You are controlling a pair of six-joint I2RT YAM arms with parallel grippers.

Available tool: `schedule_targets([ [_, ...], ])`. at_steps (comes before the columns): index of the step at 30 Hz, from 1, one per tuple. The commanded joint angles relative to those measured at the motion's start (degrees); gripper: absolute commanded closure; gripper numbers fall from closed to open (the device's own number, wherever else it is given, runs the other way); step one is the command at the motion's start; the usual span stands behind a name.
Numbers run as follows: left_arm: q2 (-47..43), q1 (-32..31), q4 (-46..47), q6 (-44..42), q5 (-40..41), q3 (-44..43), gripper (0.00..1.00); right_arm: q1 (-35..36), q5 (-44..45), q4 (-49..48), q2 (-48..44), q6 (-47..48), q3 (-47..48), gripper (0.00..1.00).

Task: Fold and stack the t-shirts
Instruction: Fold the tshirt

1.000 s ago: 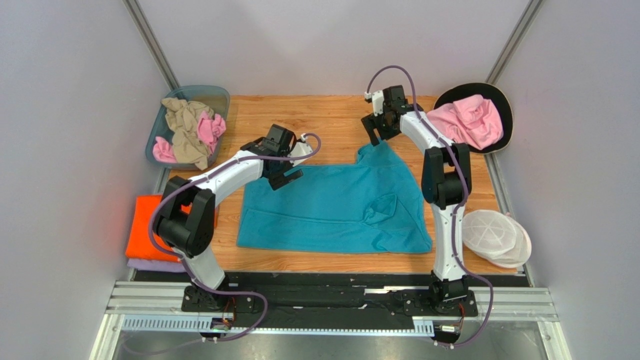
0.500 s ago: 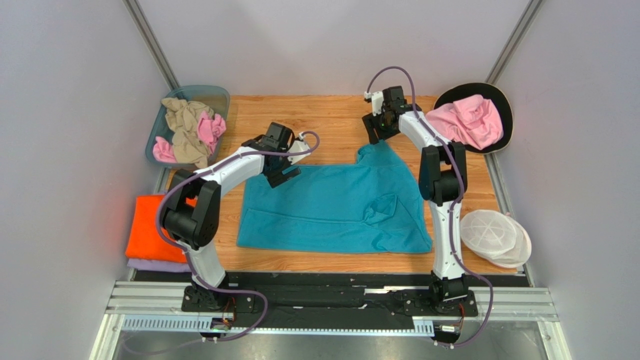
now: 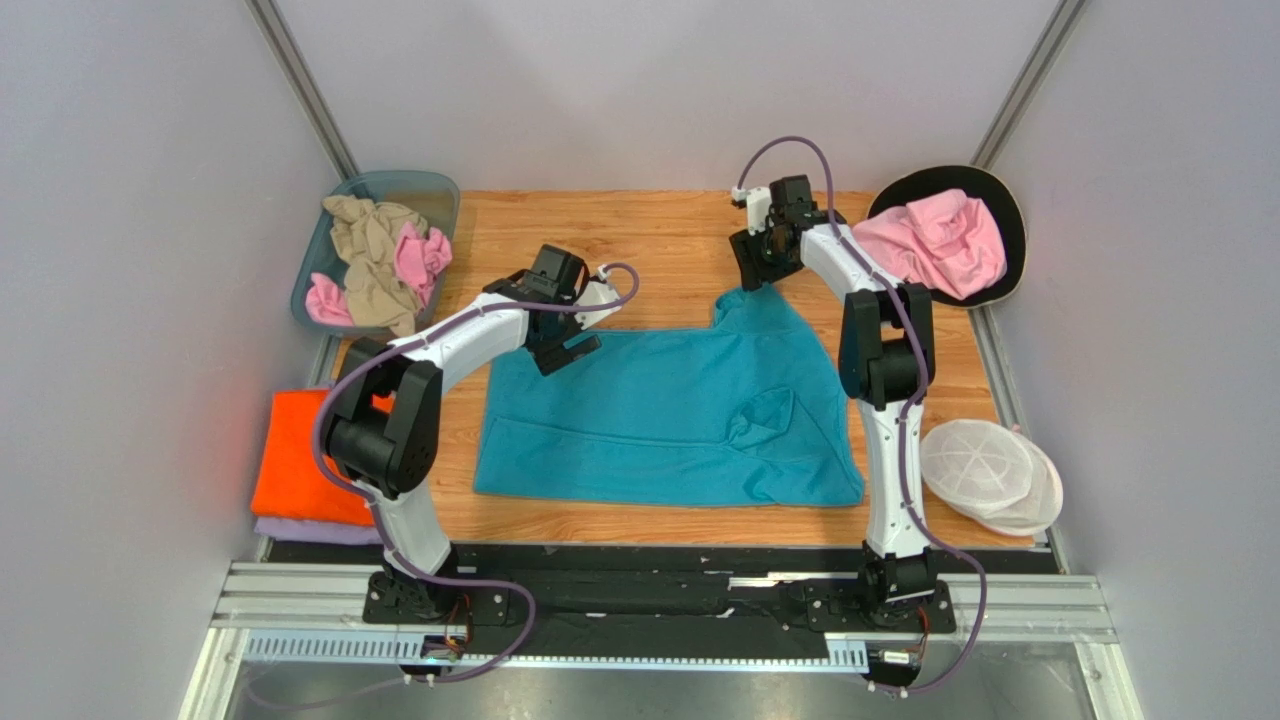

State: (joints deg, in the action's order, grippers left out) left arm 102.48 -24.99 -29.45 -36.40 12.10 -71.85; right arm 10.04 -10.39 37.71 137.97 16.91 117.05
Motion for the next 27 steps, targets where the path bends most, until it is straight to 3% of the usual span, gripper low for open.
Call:
schedule_targets([
  [1, 0.01, 0.21, 1.15, -0.95, -0.06, -0.22, 0.04, -0.20, -1.38, -0.54, 0.63, 0.14, 0.81, 0.45],
  [4, 0.35, 0.30, 1.41, -1.21, 0.03, 0.14, 0.04, -0.29, -1.65, -0.45, 1.16, 0.32, 0.89, 0.50],
  [10, 1.23, 0.56, 2.20, -1.21, 0.12, 0.84, 0.04, -0.20, -1.47, 0.08, 1.33, 0.93, 0.54, 0.71],
  [14, 2.11, 2.31, 3.79, -1.39, -0.93, 0.40, 0.04, -0.29, -0.77, -0.01, 0.63, 1.29, -0.07, 1.00],
  [27, 10.90, 12.68, -11.14, -11.93, -14.63, -14.18, 0.07, -0.29, -0.59, 0.17, -2.27, 2.43, -4.20, 1.00],
])
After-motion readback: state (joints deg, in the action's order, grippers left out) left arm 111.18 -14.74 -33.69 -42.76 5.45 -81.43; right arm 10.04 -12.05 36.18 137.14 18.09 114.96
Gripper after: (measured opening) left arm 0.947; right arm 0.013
